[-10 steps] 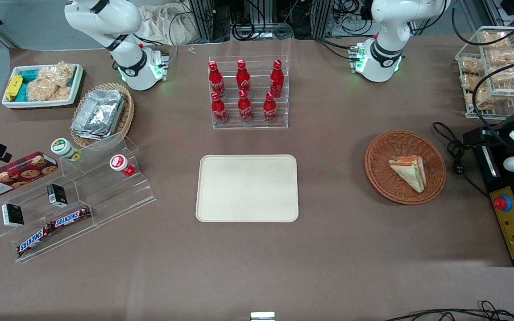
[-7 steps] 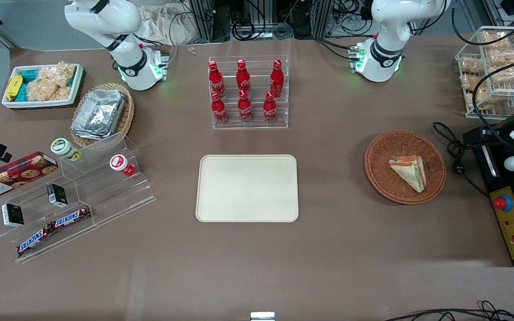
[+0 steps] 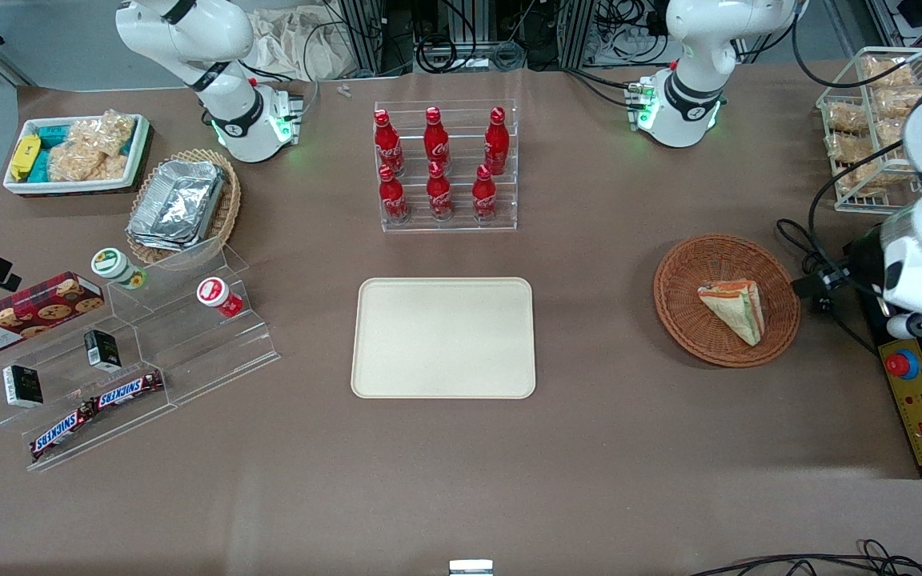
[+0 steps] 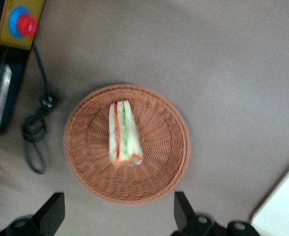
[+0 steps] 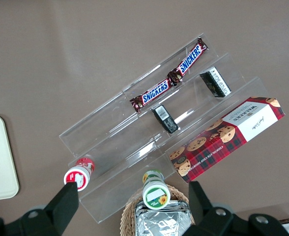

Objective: Place sandwich from basket to tray
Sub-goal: 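Move the left gripper over the wrapped sandwich in the wicker basket, then lower the left gripper onto the sandwich and close on it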

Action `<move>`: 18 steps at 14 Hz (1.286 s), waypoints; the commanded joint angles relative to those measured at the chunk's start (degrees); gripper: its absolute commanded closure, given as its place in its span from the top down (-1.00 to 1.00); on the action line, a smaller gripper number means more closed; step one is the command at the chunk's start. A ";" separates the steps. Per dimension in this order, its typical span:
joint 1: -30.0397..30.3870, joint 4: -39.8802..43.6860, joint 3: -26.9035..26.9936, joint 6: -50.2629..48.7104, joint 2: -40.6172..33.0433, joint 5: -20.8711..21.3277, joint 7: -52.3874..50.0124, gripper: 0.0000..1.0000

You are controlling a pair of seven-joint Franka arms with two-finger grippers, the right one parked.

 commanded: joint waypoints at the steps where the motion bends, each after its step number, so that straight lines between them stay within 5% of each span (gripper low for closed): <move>1: 0.00 -12.45 -0.14 10.08 -3.69 0.53 -11.96 1.00; 7: 0.35 -20.30 0.12 22.86 2.37 0.70 -27.99 1.00; 18: 1.14 -23.19 2.05 25.22 6.69 5.71 -28.17 1.00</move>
